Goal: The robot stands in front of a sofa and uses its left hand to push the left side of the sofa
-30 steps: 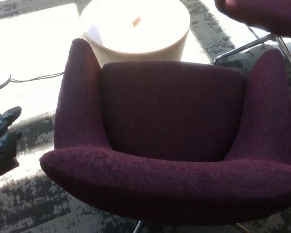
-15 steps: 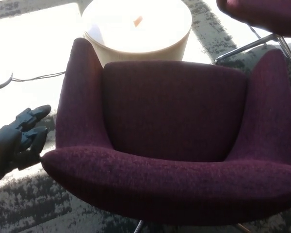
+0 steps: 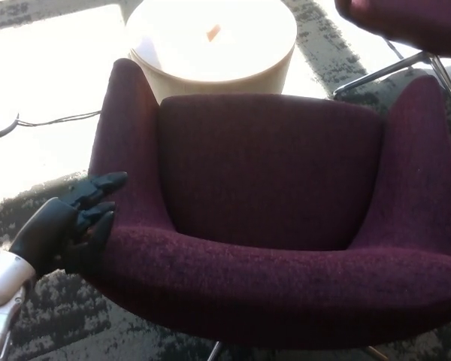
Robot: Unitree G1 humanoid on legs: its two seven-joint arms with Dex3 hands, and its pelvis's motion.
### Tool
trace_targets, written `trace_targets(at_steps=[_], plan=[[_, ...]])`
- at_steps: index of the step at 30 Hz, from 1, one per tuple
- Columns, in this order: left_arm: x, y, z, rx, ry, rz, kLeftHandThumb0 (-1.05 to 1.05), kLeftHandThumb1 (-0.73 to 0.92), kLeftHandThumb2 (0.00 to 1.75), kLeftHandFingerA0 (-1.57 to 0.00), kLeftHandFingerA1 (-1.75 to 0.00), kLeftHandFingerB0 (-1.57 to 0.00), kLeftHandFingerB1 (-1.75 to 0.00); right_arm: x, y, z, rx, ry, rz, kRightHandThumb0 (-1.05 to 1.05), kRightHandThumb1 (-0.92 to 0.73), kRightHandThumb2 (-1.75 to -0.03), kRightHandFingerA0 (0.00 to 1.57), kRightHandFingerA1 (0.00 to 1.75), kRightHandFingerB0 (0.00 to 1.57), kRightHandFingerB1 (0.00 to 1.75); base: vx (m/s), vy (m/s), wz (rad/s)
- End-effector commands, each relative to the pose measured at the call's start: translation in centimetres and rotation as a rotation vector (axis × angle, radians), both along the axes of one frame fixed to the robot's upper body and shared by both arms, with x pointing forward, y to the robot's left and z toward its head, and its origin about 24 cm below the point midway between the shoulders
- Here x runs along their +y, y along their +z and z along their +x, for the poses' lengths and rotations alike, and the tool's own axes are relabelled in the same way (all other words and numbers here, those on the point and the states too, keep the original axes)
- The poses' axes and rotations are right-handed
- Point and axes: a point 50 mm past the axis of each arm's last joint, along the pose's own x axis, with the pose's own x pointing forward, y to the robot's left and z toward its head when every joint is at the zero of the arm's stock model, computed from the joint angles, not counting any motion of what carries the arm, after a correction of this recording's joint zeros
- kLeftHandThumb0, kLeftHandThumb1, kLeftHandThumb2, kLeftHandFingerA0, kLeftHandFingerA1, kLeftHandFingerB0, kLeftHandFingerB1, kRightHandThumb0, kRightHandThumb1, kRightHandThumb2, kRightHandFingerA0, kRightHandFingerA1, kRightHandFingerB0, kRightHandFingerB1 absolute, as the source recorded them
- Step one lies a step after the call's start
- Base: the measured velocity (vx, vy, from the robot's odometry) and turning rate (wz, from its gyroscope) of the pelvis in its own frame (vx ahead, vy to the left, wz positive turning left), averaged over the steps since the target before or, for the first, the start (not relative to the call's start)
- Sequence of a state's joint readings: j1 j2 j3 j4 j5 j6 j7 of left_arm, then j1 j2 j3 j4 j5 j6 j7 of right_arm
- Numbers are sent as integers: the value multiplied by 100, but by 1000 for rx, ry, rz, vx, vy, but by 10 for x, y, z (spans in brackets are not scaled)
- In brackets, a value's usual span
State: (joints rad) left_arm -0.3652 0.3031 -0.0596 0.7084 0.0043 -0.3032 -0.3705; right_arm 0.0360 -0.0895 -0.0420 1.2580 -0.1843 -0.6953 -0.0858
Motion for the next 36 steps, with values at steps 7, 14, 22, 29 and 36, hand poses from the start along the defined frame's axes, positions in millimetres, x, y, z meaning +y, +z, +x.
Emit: trace_targets(at_steps=[7,14,22,29,36], plan=[[-25,-13,-15,26,-120,71,-93,90,75,-9,-32,-13,-26,-8,1,-2,0,-10,-20,-59,-77,-63,55,41,51,39,0,0,0],[-34,-23,-22,74,-127,50,-87,75,115,0,-41,-15,-34,-7,2,1,-6,-10,-23,-58,-76,-63,55,41,51,39,0,0,0],[-48,-28,-29,92,-181,53,-85,74,112,-4,-32,-6,-28,-7,3,2,-13,-10,-22,-55,-76,-63,55,41,52,40,0,0,0],[-68,-37,-37,113,-236,40,-90,92,72,-9,-29,-12,-26,-7,3,2,-23,-12,-18,-57,-76,-63,57,41,54,40,0,0,0],[-96,-41,-44,108,-339,18,-85,92,72,-8,-29,-11,-27,-7,5,6,-36,-6,-22,-56,-76,-63,56,42,53,40,0,0,0]])
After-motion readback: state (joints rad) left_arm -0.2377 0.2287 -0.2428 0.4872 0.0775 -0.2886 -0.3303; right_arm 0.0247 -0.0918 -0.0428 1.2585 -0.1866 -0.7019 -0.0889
